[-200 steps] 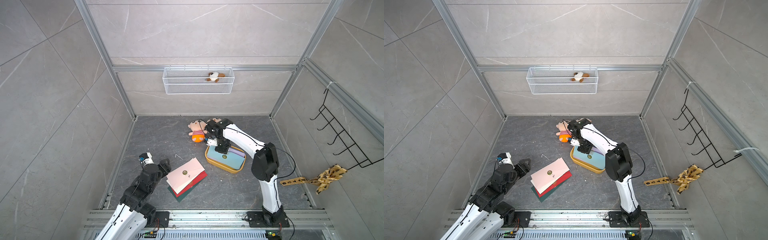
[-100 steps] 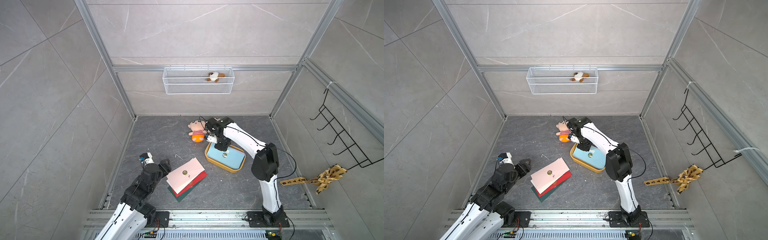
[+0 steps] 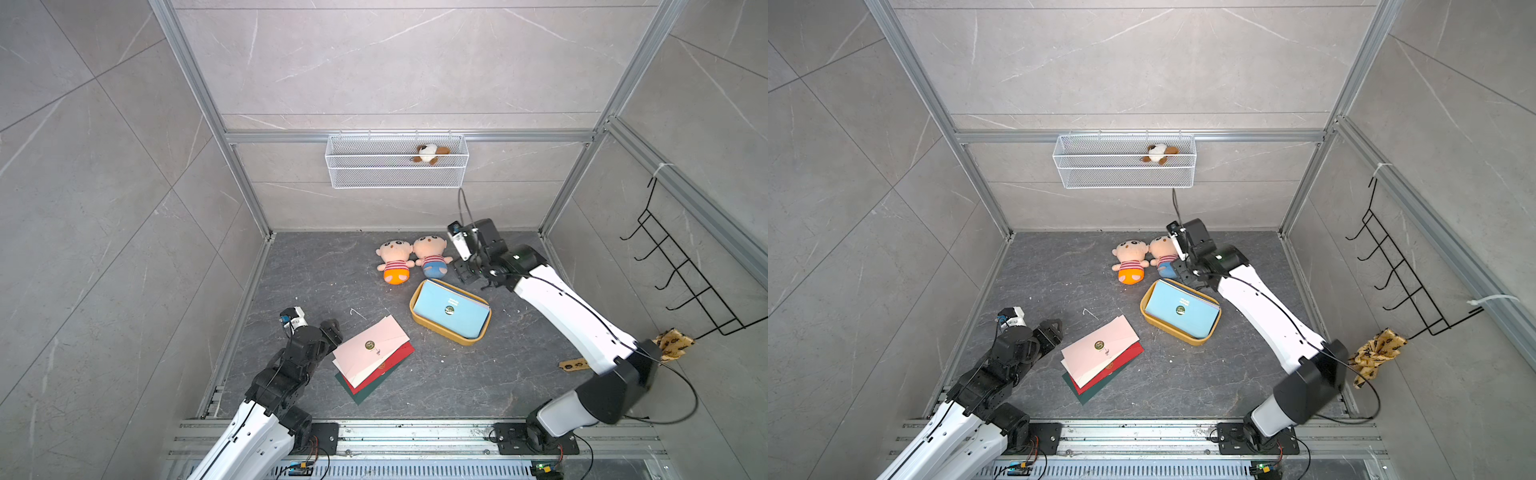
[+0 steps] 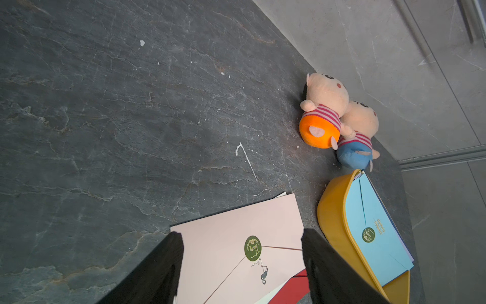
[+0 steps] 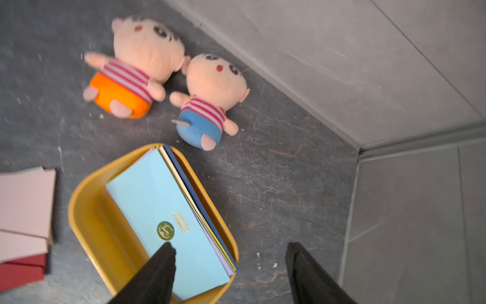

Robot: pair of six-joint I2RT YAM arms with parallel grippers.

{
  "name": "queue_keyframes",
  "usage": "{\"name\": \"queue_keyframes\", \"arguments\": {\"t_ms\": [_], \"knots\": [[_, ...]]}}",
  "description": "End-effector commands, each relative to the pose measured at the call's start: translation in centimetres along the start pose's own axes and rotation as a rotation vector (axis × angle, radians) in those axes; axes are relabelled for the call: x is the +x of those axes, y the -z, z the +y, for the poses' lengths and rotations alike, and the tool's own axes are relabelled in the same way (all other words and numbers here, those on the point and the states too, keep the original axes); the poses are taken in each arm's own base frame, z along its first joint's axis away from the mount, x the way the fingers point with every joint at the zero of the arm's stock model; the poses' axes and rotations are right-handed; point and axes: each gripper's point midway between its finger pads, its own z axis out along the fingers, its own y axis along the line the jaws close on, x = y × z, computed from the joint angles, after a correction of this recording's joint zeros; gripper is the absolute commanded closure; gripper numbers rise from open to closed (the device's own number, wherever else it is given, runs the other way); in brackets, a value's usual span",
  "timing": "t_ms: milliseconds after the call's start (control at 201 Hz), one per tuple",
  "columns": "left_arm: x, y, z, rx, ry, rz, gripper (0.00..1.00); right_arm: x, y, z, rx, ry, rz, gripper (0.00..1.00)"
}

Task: Put the sealed envelopes into the storage box
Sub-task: Place the envelope in the storage box, then pick up the envelope from the center of the board.

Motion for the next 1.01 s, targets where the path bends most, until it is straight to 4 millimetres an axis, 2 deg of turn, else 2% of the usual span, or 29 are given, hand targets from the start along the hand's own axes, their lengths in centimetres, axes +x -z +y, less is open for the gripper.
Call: {"name": "queue_keyframes", "arguments": {"t_ms": [0,55,114,294,408,557,682,751,921,1005], "knots": [[0.3,-0.2,0.6,-0.019,0.031,-0.004,0.24,-2.5,1.2,-0.4,-0.027,-0.283,-0.208,0.25],[0.5,-0.4,0.8,-0.022,0.038,0.0,0.24,-2.3,1.7,0.2,-0.078,-0.346,-0.229,0.25],[0.8,-0.6,1.2,-0.031,0.05,0.006,0.24,-2.1,1.9,1.6,-0.166,-0.377,-0.217,0.28],[2.2,-1.4,1.9,-0.035,0.08,0.041,0.24,-0.9,1.1,5.5,-0.362,-0.448,-0.11,0.32],[3.5,-2.0,2.5,-0.049,0.099,0.082,0.25,0.3,0.2,10.1,-0.547,-0.469,0.028,0.36],[5.4,-2.7,3.5,-0.082,0.114,0.145,0.26,2.1,-0.8,16.0,-0.624,-0.407,0.146,0.38],[6.7,-3.3,4.1,-0.099,0.119,0.193,0.29,3.8,-1.8,21.9,-0.693,-0.333,0.254,0.4],[7.1,-3.5,4.3,-0.106,0.116,0.207,0.3,4.7,-2.9,24.0,-0.682,-0.303,0.294,0.4],[8.1,-3.9,5.0,-0.123,0.112,0.236,0.3,6.7,-6.0,26.4,-0.584,-0.243,0.408,0.39],[8.5,-4.0,5.1,-0.12,0.116,0.249,0.31,7.4,-7.7,26.1,-0.487,-0.208,0.44,0.38]]}}
